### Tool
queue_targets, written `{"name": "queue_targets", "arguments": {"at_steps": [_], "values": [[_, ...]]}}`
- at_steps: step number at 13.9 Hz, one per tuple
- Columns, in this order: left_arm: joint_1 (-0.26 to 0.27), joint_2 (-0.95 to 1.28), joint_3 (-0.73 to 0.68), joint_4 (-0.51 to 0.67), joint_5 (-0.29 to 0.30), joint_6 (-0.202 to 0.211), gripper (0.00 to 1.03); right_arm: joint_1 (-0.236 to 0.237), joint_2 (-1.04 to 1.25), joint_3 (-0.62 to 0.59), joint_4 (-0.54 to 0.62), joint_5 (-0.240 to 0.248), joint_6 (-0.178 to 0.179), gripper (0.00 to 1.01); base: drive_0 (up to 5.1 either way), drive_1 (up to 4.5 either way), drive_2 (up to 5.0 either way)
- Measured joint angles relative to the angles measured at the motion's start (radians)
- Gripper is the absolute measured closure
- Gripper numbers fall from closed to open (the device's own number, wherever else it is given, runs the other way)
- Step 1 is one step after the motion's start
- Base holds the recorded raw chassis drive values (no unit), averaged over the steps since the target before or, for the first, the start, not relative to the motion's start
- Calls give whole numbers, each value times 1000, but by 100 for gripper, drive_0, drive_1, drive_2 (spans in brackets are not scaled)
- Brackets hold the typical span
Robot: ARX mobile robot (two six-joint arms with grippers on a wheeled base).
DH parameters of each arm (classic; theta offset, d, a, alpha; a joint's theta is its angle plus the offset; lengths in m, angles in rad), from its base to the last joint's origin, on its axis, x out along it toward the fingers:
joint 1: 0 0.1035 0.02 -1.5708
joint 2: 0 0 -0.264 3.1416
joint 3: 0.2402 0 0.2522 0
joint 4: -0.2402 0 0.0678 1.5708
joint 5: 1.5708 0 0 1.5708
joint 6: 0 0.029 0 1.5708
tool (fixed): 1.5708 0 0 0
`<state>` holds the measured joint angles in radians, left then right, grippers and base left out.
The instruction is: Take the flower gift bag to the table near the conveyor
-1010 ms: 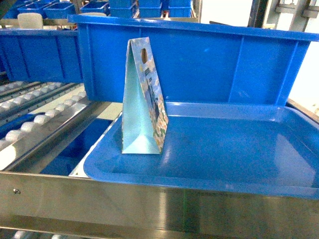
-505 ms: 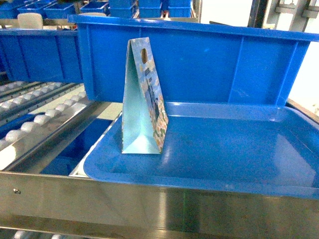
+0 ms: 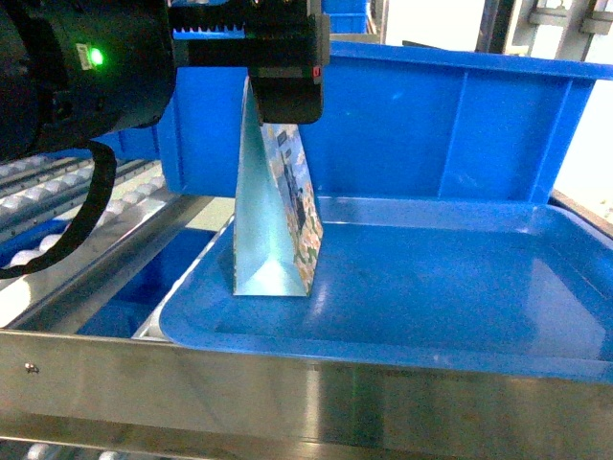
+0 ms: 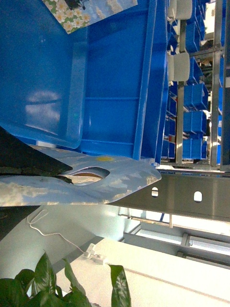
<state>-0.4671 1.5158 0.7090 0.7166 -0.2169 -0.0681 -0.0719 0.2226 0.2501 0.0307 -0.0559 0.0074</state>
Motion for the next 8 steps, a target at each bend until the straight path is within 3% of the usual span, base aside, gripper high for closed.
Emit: {"name": "queue_targets", "arguments": {"at_steps": [6,7,8], "values": [[24,97,62,10,27,-16,5,0,0,0,0,0,0,99,0,0,0],[5,118,64,-3,26,-23,27,0,0,0,0,0,0,99,0,0,0],[-3,122,64,-5,24,-30,39,0,0,0,0,0,0,99,0,0,0]]}}
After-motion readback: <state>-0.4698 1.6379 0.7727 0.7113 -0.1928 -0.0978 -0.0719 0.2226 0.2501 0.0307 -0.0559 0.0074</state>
